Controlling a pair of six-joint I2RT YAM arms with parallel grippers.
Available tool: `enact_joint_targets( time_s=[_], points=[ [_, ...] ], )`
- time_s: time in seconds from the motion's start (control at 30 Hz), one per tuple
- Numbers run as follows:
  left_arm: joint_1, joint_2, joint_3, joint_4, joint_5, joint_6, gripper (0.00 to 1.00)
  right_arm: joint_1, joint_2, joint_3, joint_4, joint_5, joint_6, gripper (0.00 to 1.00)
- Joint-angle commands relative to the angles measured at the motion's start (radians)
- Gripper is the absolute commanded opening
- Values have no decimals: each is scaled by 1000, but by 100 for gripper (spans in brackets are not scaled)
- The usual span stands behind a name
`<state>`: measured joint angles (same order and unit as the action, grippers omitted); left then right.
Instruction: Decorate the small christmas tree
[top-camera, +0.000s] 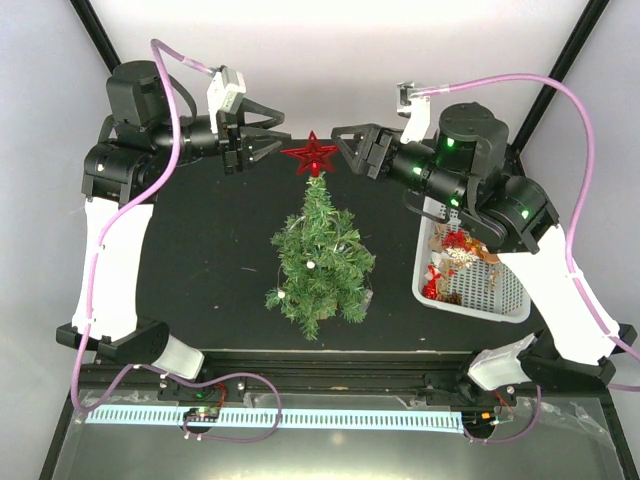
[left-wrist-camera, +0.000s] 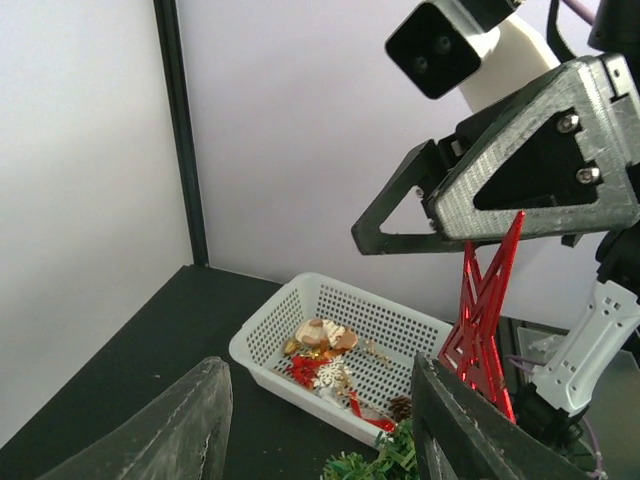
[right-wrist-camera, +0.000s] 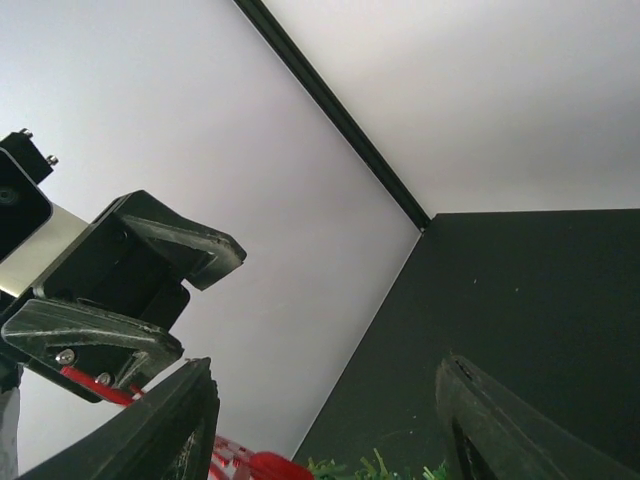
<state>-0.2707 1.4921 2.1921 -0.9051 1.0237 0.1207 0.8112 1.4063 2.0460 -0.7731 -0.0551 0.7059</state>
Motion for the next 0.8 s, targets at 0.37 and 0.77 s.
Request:
enact_joint_targets(
  time_s=[0.37,0.77],
  points=[
    [73,-10,3,-50,-102,28,64,2,-100,11,-50,178,-47,65],
    [332,-39,-52,-292,-172,250,81,-51,-148,-153,-553,580,135,65]
  ],
)
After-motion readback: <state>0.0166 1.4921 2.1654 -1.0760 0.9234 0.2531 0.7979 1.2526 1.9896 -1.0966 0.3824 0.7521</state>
